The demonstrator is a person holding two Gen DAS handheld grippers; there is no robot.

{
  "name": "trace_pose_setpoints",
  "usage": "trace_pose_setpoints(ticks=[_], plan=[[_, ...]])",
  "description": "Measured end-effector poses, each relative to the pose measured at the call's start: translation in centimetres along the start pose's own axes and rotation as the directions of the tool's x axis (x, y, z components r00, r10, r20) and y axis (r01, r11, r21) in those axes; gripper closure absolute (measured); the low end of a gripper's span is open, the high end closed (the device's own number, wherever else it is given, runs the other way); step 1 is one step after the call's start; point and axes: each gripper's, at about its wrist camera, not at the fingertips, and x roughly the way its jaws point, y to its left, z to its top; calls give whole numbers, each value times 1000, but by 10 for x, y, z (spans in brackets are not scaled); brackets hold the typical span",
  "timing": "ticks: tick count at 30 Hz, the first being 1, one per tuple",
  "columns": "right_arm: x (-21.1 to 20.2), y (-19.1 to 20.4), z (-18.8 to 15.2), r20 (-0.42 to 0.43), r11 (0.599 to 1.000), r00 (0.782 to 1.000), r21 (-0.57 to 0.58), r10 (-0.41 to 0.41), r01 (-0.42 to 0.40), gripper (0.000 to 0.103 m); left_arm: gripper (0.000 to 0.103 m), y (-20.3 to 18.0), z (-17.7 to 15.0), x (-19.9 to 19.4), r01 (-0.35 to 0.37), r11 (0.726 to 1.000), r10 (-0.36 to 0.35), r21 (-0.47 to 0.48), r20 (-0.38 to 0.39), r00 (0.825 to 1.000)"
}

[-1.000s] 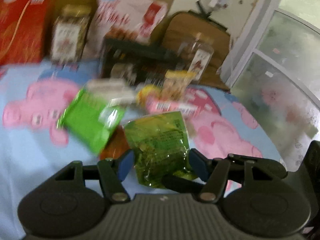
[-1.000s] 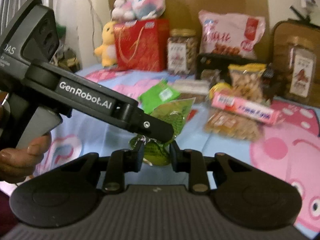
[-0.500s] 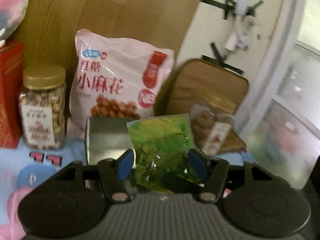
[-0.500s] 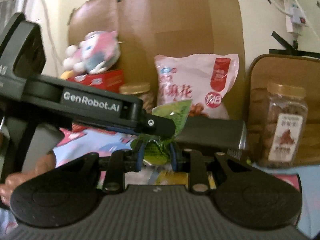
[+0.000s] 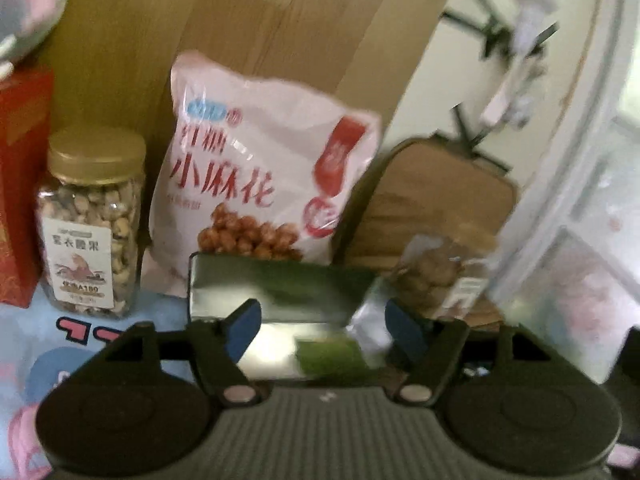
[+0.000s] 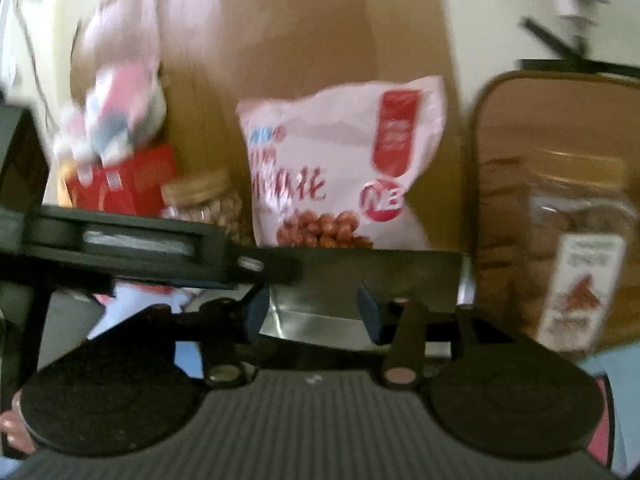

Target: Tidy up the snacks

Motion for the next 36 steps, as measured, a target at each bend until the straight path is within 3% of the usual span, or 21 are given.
trace_pose_setpoints(ticks=[6,8,10,13,14,15,20,24,28,33,35,36], plan=[[-59,-33,-38,55,984,998,173,23,-32,49,28,-7,-42,-47,35,999,-35,9,-4,999],[-61,-37,-51,37,979,999,202,35,-42,32,28,-6,-59,-52,30,999,-30,-11,-39,999],[-54,-39,-57,8,972,999,233,41,-41,28,28,-3,-72,-55,32,998,-36,-49,-72,997],[-38,-34,-63,-65,972,994,226,85,-69,32,28,3,-87,-68,30,996,-37,-82,-87,996],[-35,-30,-65,-91,971,990,225,109,-86,46,28,5,-91,-76,24,996,-31,-85,-82,996],[-33,-22,-67,-111,972,987,214,119,-93,52,28,7,-94,-83,15,996,-22,-89,-74,997],[-50,23,-76,-95,999,995,32,43,-40,67,28,25,-106,-113,-29,990,21,-137,-56,998],[-74,48,-90,-51,998,999,-70,-3,-1,69,28,34,-116,-130,-32,986,25,-165,-49,998],[-99,81,-104,-52,968,993,-221,107,-116,69,27,39,-127,-142,-29,984,20,-174,-54,998],[-104,131,-127,-139,886,980,-422,144,-190,60,22,45,-137,-158,-28,982,22,-186,-36,999],[-100,143,-132,-165,870,974,-442,158,-216,40,22,48,-140,-163,-34,980,28,-194,-34,999],[-99,148,-135,-176,859,972,-461,157,-222,37,22,50,-141,-166,-37,980,31,-197,-32,999]])
